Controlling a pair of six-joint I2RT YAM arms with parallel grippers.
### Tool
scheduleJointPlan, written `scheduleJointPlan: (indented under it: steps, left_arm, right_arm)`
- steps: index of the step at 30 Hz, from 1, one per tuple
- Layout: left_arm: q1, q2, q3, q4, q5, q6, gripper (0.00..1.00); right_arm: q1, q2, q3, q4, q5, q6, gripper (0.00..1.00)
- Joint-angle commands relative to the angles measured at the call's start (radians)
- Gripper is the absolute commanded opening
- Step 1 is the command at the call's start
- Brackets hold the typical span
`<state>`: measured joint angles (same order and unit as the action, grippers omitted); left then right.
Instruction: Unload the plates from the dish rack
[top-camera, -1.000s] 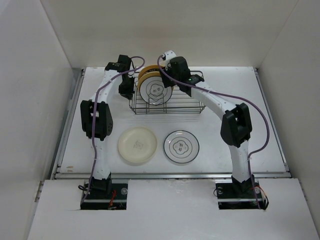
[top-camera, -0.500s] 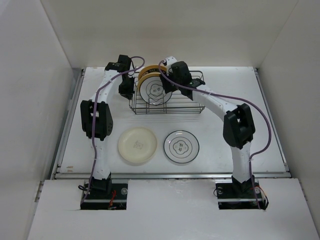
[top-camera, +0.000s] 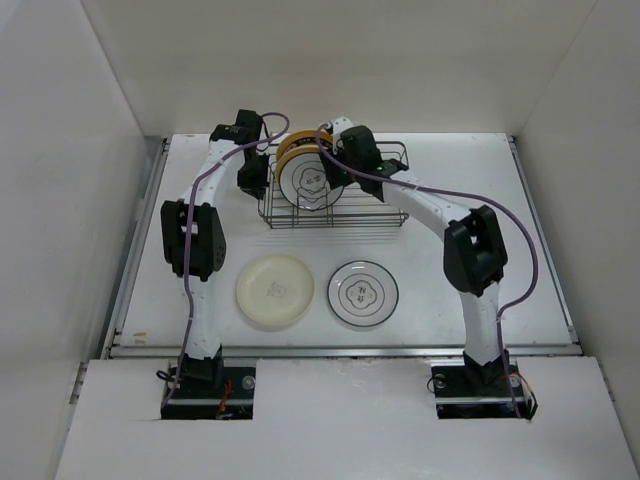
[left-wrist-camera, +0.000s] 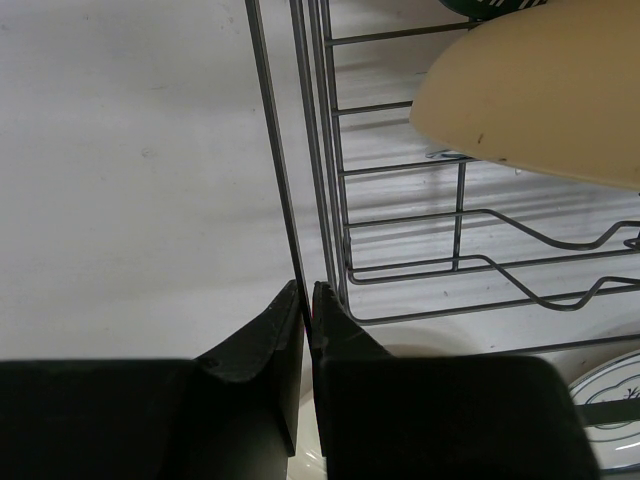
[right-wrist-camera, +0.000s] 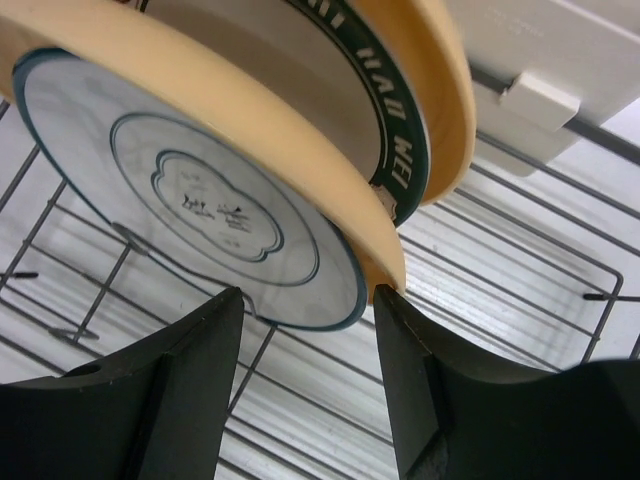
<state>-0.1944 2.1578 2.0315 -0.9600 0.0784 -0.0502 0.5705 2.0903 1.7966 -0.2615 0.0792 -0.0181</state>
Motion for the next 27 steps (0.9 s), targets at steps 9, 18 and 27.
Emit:
scheduleJointPlan:
  steps: [9,18,27]
  left_arm:
    - [0.013,0.017,-0.008,-0.097,-0.031,0.039,0.00]
    - [0.013,0.017,-0.008,-0.106,-0.020,0.039,0.00]
    - [0.013,0.027,-0.008,-0.115,0.000,-0.005,0.00]
  right_arm:
    - [0.005,0.105,0.109,0.038,0.088,-0.031,0.60]
    - [0.005,0.076,0.109,0.082,0.077,-0.040,0.04]
    - [0.043,-0.154,-0.114,0.286,0.188,-0.132,0.00]
